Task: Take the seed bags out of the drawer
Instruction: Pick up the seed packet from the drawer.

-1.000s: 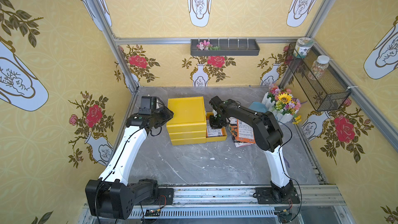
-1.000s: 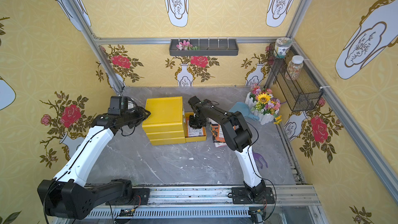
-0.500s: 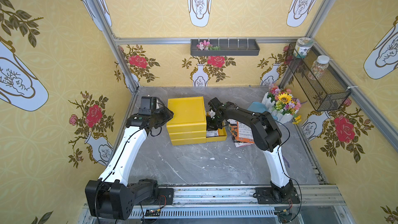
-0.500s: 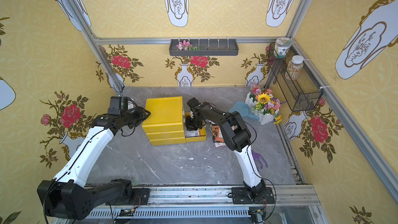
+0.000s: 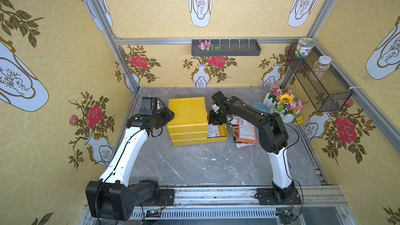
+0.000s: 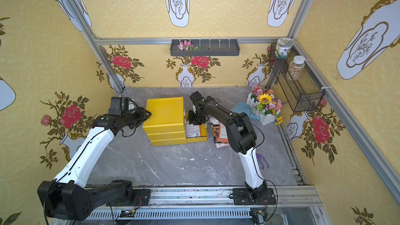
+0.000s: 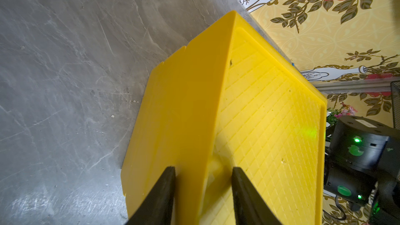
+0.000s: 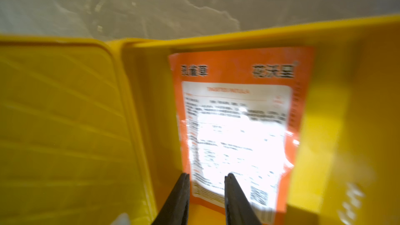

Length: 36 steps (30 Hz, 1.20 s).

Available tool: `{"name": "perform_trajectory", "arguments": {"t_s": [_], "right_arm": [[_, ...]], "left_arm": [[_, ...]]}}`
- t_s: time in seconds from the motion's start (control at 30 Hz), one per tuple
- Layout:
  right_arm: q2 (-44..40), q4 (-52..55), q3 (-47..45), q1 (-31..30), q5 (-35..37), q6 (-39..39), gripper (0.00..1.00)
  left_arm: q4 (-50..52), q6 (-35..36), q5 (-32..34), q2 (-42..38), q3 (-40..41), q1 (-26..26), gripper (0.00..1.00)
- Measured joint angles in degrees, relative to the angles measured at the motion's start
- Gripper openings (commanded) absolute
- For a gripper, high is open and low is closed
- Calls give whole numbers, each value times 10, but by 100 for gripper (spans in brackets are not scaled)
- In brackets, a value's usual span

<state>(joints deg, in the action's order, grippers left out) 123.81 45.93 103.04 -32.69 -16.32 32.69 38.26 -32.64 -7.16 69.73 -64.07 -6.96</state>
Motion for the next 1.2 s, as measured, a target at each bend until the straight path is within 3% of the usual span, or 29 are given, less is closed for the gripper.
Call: {"name": "perform_trajectory", "arguments": {"t_s": [0.17,0.43,0.67,0.97,1.2], "right_arm": [[22,31,20,-10,48,-18,21],[53,49,20,-15,71,-29,17],[61,27,7,-21,31,-29,17],[38,-35,-33,-5,-58,1,28],[14,-10,-6,2,-35,-13,36]], "left_arm": [[0,0,0,0,0,0,47],[1,0,0,-2,0,0,47],[4,0,-1,-3,-1,0,47],[9,0,-1,-3,-3,0,47],[10,0,-1,-3,-3,0,47]]}}
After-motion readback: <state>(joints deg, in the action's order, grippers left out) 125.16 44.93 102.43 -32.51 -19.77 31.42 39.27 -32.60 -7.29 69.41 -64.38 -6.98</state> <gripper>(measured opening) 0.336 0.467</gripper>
